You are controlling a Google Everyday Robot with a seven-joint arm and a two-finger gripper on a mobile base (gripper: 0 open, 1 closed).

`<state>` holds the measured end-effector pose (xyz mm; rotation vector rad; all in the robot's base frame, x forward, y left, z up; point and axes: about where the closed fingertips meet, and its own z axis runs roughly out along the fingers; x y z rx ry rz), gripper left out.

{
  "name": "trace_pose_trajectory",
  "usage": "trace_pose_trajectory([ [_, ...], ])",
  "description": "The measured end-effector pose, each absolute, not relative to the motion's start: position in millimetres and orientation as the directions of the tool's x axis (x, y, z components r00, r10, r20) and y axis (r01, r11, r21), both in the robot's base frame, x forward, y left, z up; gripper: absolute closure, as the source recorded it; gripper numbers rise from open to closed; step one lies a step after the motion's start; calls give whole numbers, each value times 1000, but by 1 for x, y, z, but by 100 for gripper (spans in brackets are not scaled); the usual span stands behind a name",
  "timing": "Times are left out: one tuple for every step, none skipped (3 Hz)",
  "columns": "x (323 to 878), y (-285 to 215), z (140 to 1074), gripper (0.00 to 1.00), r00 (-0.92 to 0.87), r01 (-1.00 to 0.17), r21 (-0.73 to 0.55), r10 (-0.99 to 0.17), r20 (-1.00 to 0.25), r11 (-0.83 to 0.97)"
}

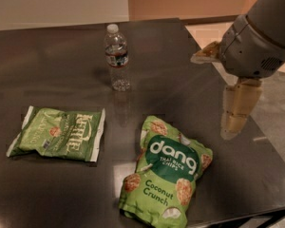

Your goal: Move green rice chip bag near water bottle

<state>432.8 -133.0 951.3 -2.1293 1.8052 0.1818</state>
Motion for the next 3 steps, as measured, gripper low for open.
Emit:
trace_pose_trajectory([
  [413,-108,933,0,348,-935,-172,-889,-298,-309],
  [390,-89,904,0,487,-873,-155,-835,-257,-462],
  [373,-77,875,0,572,-821,-136,-795,-204,-555],
])
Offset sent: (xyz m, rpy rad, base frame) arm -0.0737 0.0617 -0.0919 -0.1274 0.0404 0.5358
